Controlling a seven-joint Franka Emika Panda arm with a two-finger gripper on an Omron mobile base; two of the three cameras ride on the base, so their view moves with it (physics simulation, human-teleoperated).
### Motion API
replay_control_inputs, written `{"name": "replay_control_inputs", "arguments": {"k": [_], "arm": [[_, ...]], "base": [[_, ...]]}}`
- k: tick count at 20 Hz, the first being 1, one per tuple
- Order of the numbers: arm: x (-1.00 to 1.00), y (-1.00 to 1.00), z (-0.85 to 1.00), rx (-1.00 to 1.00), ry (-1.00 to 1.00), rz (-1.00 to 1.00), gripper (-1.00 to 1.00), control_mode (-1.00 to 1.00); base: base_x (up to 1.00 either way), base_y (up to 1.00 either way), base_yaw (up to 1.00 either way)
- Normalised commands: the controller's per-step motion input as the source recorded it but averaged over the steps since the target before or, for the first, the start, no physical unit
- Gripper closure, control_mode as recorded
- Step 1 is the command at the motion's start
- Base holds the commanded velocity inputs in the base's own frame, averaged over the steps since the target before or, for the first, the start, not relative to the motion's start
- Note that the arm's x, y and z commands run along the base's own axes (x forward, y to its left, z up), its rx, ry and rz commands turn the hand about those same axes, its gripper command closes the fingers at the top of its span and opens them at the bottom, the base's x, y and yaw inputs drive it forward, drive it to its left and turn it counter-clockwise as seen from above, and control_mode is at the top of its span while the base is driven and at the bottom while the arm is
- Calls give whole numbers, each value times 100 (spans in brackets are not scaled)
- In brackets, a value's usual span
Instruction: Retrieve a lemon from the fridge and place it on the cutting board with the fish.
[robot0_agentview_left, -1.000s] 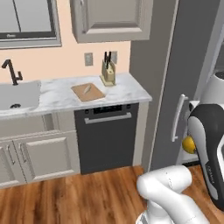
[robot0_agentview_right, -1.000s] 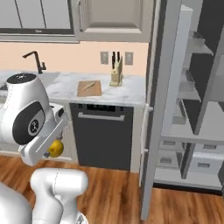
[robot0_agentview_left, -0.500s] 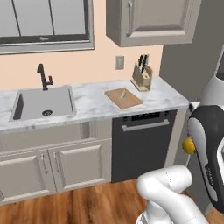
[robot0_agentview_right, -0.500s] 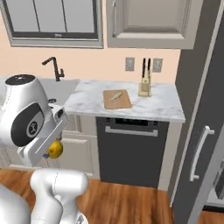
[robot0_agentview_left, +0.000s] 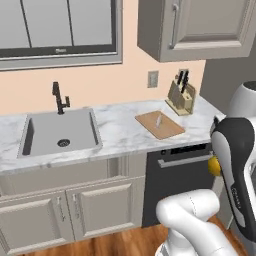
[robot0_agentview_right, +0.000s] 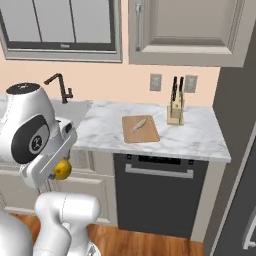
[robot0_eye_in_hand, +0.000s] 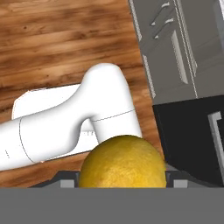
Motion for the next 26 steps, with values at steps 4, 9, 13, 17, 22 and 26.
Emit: {"name": "replay_control_inputs", "arguments": {"k": [4, 9, 13, 17, 22, 26], "arm": [[0, 0, 0, 0, 0, 0, 100, 100], [0, 0, 0, 0, 0, 0, 100, 100], [0, 0, 0, 0, 0, 0, 100, 100], [0, 0, 0, 0, 0, 0, 100, 100], [0, 0, 0, 0, 0, 0, 100, 100], [0, 0, 0, 0, 0, 0, 100, 100]], "base": [[64, -12, -1], [69, 0, -6], [34, 5, -20], [23, 34, -37], [35, 49, -36], [43, 51, -31]]}}
